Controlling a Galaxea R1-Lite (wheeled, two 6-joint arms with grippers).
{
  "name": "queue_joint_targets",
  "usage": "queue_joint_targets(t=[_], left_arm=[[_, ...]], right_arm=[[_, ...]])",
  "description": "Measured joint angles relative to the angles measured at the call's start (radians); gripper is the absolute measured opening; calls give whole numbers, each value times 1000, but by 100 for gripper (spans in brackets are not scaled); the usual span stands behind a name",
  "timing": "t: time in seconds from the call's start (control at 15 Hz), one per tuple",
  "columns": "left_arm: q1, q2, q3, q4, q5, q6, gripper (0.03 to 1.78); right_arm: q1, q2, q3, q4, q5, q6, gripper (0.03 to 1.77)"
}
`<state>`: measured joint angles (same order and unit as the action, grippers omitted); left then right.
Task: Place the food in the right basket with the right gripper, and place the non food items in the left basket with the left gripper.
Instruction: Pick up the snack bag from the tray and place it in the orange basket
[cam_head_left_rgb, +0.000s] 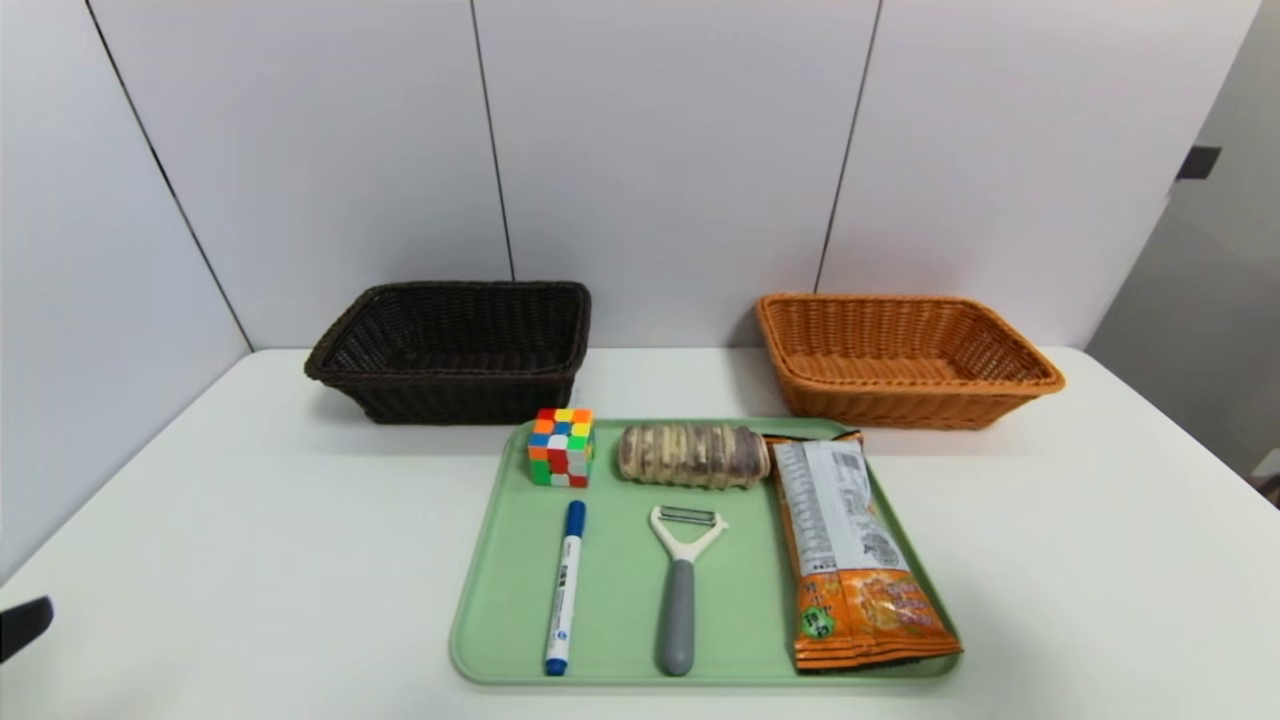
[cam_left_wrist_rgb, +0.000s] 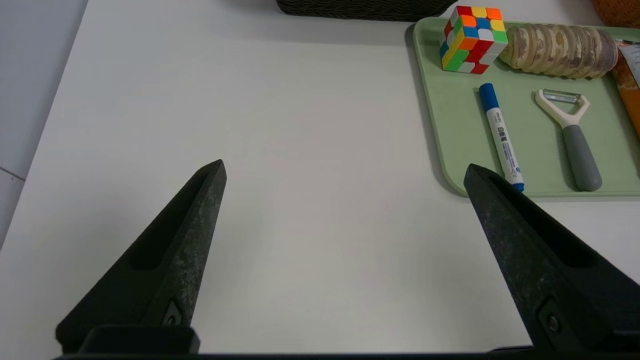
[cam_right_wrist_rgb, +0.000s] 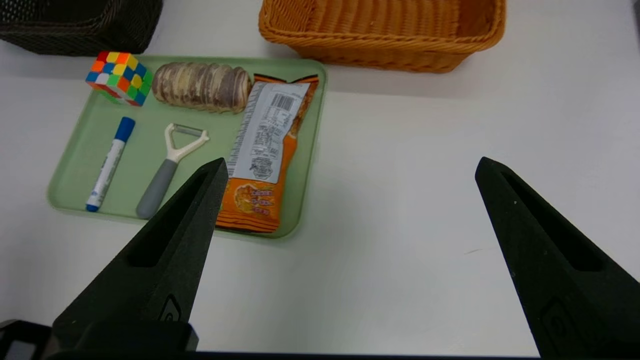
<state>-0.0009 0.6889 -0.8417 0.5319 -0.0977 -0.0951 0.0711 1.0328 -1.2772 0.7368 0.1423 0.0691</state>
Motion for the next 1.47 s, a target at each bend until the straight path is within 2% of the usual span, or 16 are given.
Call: queue_joint_targets(t=[0.13,0.33,0.53,0.67,0.8,1.0,1.07,1.47], left_arm=[[-1,132,-76,2,-2,-14,169],[-19,293,-146,2,-3,-74,169],[-59,399,-164,2,-3,-126,169],[-69,438,-167,-3,-1,-133,169],[-82,455,-167,-30,1,-141,169],[-98,466,-166,-83,13,-139,169],[-102,470,-162,-121,10,-139,169],[-109,494,-164,-146,6,-141,169]], right_arm=[[79,190,-206,154,-5,92,171],[238,457,-425,358,-12,293,171],[369,676,-533,442,-46,423,171],[424,785,-581,476,-72,486,171],[453,871,-620,510,-90,509,171],[463,964,-640,513,-172,513,171],[463,988,-641,512,-182,513,171],[460,1088,-643,509,-186,512,171]])
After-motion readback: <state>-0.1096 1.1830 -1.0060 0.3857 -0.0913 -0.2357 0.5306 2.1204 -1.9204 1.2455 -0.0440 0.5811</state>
